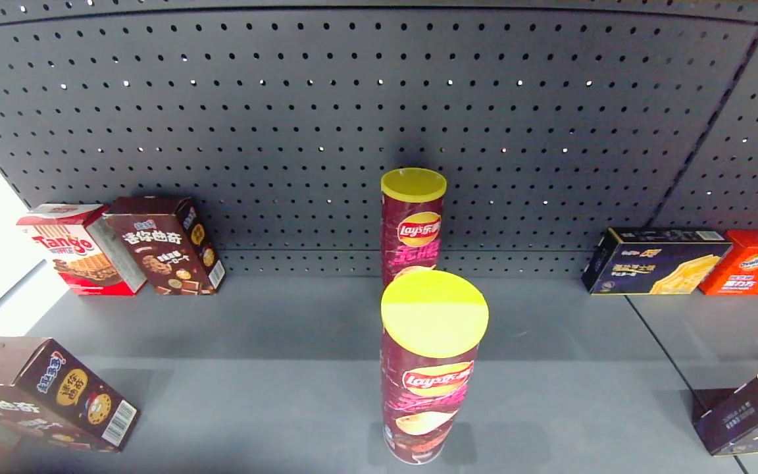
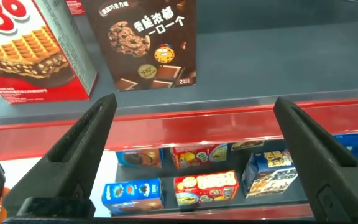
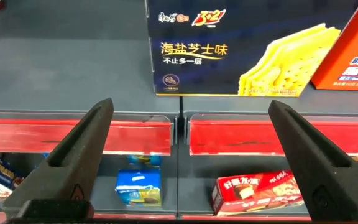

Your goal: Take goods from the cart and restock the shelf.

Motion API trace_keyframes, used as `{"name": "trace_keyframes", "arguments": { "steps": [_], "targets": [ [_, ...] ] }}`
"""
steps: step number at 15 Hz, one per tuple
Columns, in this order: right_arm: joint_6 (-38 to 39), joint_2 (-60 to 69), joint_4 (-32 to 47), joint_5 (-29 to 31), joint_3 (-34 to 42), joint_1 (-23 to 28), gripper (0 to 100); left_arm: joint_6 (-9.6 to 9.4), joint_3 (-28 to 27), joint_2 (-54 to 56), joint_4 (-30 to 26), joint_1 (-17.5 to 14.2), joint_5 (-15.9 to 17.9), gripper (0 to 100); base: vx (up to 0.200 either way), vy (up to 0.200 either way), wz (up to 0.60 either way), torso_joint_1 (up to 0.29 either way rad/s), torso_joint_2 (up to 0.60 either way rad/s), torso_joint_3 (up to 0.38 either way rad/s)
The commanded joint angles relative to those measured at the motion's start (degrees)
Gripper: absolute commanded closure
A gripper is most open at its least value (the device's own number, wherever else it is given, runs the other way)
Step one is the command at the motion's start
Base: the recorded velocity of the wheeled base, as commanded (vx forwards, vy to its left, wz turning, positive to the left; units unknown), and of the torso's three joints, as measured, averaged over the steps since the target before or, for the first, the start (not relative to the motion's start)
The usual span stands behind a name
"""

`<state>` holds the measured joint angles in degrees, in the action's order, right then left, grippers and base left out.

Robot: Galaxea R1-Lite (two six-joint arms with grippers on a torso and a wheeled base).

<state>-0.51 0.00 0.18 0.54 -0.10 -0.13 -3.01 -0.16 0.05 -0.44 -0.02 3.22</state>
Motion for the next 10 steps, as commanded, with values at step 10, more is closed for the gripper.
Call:
{"name": "trace_keyframes", "arguments": {
  "steps": [10],
  "targets": [
    [-0.02, -0.09, -0.01, -0.01, 0.01, -0.04, 0, -0.07, 0.07, -0.05, 0.00, -0.06, 0.03, 0, -0.060, 0.000, 0.00, 0.002, 0.00, 0.000]
  ]
}}
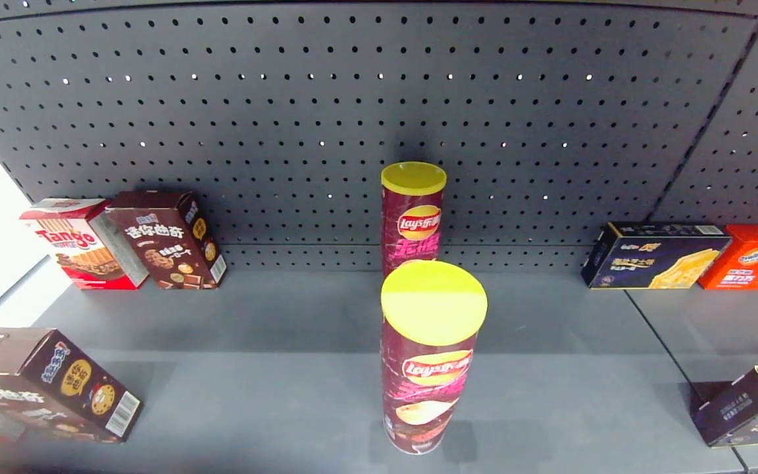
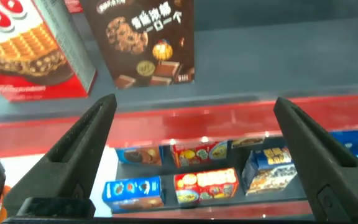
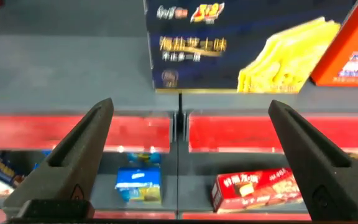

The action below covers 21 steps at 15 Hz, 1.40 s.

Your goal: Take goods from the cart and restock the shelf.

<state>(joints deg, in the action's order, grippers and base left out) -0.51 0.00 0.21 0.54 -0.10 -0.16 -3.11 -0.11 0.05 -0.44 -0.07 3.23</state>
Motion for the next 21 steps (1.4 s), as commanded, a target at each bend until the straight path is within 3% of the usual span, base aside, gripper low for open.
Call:
{"name": "trace_keyframes", "arguments": {
  "steps": [1, 6, 21],
  "targets": [
    [-0.02, -0.09, -0.03, -0.01, 0.01, -0.02, 0, -0.06, -0.07, -0.05, 0.00, -0.01, 0.02, 0, 0.000, 0.000, 0.00, 0.000, 0.00, 0.000],
    [-0.02, -0.09, -0.03, -0.01, 0.01, -0.11, 0, -0.06, -0.07, -0.05, 0.00, -0.01, 0.02, 0, -0.080, 0.000, 0.00, 0.008, 0.00, -0.001],
    [-0.02, -0.09, -0.12, -0.01, 0.01, -0.02, 0, 0.12, 0.02, -0.05, 0.00, -0.01, 0.02, 0, 0.000, 0.000, 0.00, 0.000, 0.00, 0.000]
  ]
}}
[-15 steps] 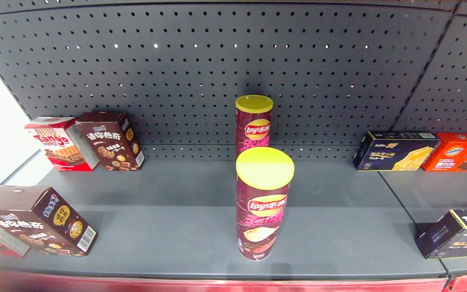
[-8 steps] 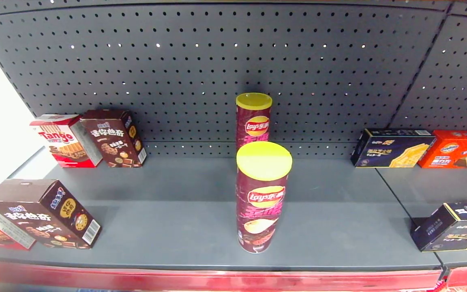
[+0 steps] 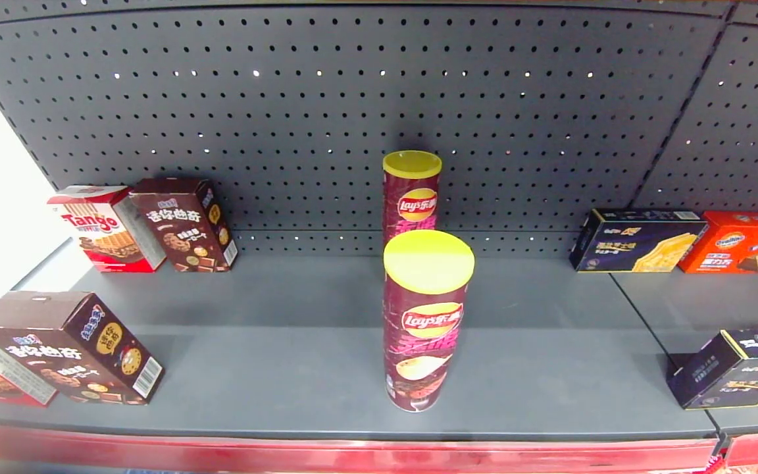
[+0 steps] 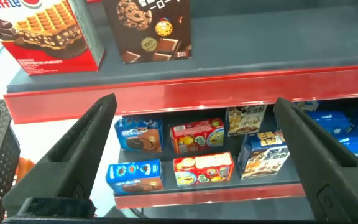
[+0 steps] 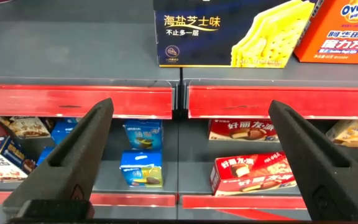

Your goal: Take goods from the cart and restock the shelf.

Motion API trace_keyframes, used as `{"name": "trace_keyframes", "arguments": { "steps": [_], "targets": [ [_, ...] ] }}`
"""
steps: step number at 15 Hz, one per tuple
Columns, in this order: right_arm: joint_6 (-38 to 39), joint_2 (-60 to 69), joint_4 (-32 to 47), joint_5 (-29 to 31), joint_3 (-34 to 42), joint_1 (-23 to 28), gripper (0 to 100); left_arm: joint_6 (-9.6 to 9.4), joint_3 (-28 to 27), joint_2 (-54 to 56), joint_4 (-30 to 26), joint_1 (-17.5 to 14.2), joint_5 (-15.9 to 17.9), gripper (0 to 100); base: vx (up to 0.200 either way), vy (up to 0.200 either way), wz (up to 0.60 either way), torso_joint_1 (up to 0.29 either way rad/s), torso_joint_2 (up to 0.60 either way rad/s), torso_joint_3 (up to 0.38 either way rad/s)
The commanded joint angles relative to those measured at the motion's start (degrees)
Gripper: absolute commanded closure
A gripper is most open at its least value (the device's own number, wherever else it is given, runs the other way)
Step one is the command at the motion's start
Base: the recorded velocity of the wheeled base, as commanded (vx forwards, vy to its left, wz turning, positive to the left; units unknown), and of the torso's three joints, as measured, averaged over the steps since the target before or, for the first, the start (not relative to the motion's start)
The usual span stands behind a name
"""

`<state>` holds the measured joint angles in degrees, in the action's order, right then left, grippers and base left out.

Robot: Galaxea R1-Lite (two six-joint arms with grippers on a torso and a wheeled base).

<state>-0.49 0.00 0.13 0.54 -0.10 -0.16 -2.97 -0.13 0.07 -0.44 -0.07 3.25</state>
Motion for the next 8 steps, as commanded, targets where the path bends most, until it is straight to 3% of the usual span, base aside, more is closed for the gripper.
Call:
{"name": "trace_keyframes", "arguments": {
  "steps": [1, 8],
  "targets": [
    [-0.04, -0.09, -0.05, -0.01, 0.01, -0.02, 0, -0.01, 0.05, -0.07, 0.00, -0.01, 0.00, 0, 0.000, 0.000, 0.00, 0.000, 0.00, 0.000],
    [0.05, -0.09, 0.04, -0.01, 0.01, -0.02, 0, -0.01, -0.04, -0.07, 0.00, -0.01, 0.00, 0, 0.000, 0.000, 0.00, 0.000, 0.00, 0.000]
  ]
}}
